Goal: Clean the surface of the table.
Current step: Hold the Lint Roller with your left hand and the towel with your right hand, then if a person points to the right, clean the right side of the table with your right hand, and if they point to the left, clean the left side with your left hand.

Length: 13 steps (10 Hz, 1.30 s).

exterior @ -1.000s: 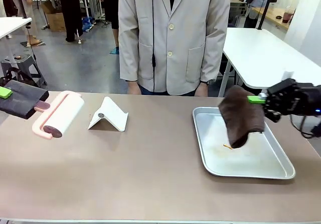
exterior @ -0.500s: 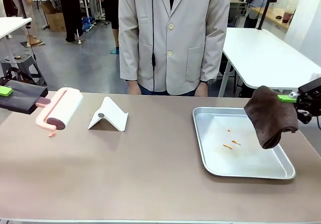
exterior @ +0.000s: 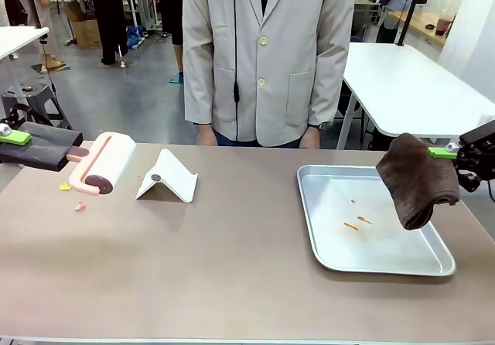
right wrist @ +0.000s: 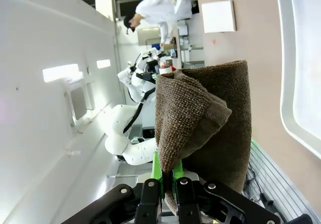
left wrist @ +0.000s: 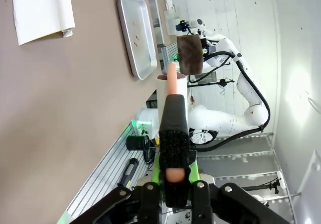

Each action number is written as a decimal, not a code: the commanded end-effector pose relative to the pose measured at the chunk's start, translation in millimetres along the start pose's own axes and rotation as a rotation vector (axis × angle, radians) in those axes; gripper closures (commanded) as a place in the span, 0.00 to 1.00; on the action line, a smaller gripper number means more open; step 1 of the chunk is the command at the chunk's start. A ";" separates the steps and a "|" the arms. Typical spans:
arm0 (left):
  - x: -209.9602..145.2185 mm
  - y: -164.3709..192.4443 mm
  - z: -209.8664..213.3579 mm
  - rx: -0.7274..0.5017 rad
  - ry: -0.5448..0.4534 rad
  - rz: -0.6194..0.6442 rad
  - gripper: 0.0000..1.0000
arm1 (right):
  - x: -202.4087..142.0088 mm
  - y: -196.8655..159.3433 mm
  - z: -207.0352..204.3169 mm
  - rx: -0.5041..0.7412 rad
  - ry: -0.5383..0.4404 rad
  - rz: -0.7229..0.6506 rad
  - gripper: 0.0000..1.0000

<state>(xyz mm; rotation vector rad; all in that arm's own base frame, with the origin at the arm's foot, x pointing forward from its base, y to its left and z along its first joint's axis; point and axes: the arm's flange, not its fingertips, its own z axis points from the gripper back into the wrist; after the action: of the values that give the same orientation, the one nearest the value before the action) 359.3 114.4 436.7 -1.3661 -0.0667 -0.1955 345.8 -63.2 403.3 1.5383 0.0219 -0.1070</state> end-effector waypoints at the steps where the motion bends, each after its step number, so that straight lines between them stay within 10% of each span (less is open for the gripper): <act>1: -3.2 -1.3 3.7 -0.013 0.017 -0.018 0.83 | -1.0 3.1 -0.1 -0.002 0.001 0.008 1.00; 13: -3.2 -1.3 3.7 -0.013 0.017 -0.018 0.83 | -1.0 3.1 -0.1 -0.002 0.001 0.008 1.00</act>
<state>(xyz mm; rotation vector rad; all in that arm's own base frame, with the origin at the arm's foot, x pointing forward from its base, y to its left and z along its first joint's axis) 358.6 114.6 436.5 -1.3675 -0.0649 -0.1995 345.8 -63.2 403.3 1.5383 0.0219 -0.1070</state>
